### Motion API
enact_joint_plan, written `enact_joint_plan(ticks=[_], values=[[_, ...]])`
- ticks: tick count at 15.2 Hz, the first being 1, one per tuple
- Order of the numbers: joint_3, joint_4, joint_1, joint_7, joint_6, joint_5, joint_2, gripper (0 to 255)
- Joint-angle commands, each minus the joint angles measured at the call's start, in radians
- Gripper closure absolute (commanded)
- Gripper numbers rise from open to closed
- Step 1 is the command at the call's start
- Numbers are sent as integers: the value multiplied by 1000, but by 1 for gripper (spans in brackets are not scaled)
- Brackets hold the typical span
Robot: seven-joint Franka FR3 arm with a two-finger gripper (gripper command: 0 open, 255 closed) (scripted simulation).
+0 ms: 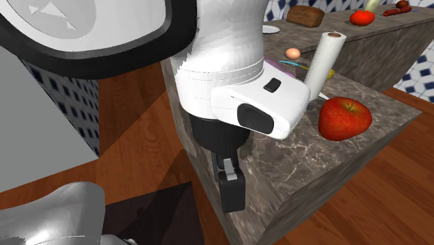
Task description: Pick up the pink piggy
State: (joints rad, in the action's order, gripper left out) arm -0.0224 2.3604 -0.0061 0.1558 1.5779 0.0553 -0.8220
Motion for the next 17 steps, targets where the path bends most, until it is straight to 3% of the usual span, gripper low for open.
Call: enact_joint_plan(ticks=[1, 9, 17], values=[[0, 0, 0, 0, 0, 0, 0, 0], [-200, -131, -18, 376, -76, -169, 115, 0], [-382, -356, -63, 760, -108, -283, 331, 0]])
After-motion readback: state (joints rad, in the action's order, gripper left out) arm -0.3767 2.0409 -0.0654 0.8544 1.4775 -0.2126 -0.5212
